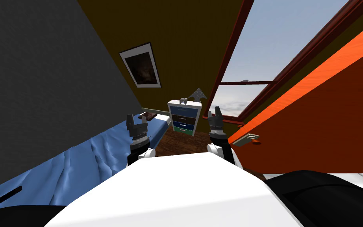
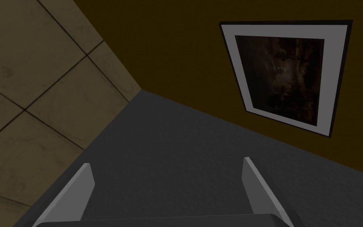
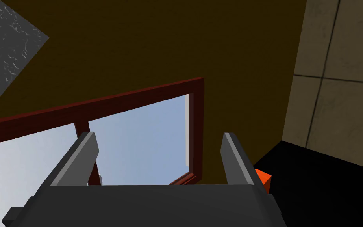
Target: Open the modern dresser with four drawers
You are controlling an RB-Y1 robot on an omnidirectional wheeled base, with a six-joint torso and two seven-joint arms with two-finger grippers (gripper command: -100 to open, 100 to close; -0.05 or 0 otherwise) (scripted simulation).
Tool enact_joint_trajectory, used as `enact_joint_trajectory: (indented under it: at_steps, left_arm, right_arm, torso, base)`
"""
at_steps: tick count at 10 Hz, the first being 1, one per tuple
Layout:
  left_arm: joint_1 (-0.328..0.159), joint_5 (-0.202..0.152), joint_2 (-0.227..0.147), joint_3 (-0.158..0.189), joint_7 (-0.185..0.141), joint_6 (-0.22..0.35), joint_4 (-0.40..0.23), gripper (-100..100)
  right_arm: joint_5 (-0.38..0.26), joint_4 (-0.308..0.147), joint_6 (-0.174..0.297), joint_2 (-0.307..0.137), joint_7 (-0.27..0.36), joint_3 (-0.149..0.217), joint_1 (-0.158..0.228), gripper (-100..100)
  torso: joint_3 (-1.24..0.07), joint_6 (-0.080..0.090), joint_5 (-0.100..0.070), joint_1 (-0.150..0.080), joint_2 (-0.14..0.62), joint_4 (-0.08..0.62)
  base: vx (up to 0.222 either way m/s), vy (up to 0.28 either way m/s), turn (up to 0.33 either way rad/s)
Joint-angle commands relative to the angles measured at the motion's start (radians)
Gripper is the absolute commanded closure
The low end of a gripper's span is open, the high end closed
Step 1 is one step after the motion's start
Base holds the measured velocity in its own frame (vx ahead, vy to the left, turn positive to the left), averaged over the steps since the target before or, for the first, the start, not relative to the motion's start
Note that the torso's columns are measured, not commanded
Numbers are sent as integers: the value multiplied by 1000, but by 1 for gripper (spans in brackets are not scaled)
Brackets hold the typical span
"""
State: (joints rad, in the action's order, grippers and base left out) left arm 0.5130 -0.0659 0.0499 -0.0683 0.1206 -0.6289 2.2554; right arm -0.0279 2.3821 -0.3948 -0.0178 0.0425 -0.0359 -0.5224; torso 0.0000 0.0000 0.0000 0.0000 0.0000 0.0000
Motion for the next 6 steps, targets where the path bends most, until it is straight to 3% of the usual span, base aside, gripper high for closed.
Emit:
enact_joint_trajectory:
  at_steps: [1, 6]
  left_arm:
    - [0, 0, 0, 0, 0, 0, 0, 0]
    - [0, 0, 0, 0, 0, 0, 0, 0]
  right_arm:
    - [0, 0, 0, 0, 0, 0, 0, 0]
    - [0, 0, 0, 0, 0, 0, 0, 0]
  torso:
    - [-82, 0, 0, 0, 40, 41]
    - [-792, 0, 0, 0, 396, 396]
  base:
    - [0, 0, 0]
    - [0, 0, 0]
